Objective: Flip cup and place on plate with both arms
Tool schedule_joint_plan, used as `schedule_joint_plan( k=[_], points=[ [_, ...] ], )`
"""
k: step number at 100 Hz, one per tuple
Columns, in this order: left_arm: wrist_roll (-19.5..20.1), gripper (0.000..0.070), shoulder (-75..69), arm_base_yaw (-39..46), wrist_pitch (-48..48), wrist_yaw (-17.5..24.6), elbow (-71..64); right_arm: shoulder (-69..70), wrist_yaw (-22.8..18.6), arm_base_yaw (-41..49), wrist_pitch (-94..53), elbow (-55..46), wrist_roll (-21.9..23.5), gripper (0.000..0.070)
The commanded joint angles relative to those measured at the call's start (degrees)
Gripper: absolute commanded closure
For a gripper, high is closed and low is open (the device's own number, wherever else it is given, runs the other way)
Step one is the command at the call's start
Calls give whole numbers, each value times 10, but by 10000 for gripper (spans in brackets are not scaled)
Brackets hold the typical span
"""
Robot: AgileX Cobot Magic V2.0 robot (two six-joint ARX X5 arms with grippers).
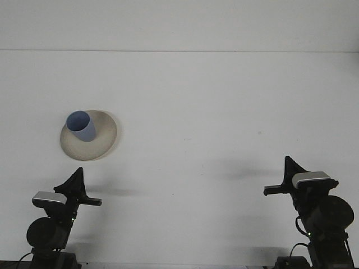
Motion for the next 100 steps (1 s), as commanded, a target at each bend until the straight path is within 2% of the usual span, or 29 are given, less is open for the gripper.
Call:
schedule_joint_plan(
  k=[1, 42, 100],
  points=[
    [3, 689, -13, 5, 10, -2, -4, 1, 2, 0, 9, 5, 7, 700],
    [3, 689, -54, 22, 70, -1, -60, 1, 2, 0, 9, 5, 7, 700],
    [1, 689, -54, 22, 66, -1, -60, 1, 2, 0, 9, 5, 7, 700]
  ],
)
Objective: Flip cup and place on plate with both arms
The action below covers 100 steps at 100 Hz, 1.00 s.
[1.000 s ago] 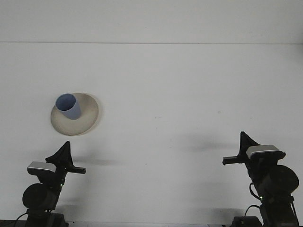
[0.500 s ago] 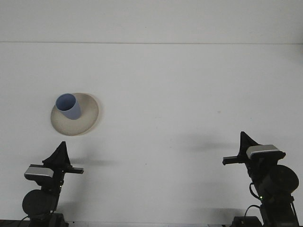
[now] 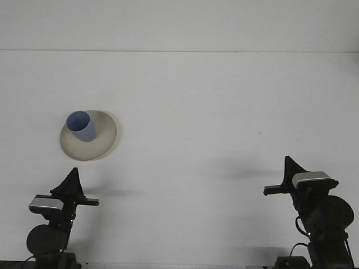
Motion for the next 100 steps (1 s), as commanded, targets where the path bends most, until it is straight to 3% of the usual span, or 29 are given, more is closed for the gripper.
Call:
schedule_joint_plan(
  k=[1, 69, 100],
  points=[
    [1, 689, -1, 0, 5, -1, -12, 1, 2, 0, 9, 5, 8, 700],
    [2, 689, -1, 0, 5, -1, -12, -9, 13, 4, 9, 1, 7, 700],
    [1, 689, -1, 0, 5, -1, -12, -157, 13, -3, 111, -129, 7, 700]
  ],
)
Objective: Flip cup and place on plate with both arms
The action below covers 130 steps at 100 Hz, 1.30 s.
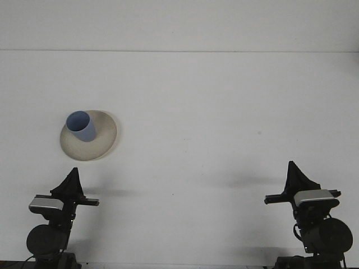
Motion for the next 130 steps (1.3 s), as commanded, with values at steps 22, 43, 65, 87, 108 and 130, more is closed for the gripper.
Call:
schedule_joint_plan(
  k=[22, 43, 65, 87, 108, 130],
  points=[
    [1, 689, -1, 0, 5, -1, -12, -132, 1, -24, 20, -100, 9, 700],
    [1, 689, 0, 0, 4, -1, -12, -128, 1, -33, 44, -135, 9, 700],
    [1, 689, 0, 0, 4, -1, -12, -128, 1, -28, 121, -188, 10, 700],
    [1, 689, 0, 0, 4, -1, -12, -128, 5, -16, 134, -220, 13, 700],
    [1, 689, 0, 0, 4, -1, -12, -128, 20, -16, 146, -220, 13, 700],
    [1, 689, 0, 0, 4, -1, -12, -128, 20, -16, 149, -220, 12, 700]
  ],
)
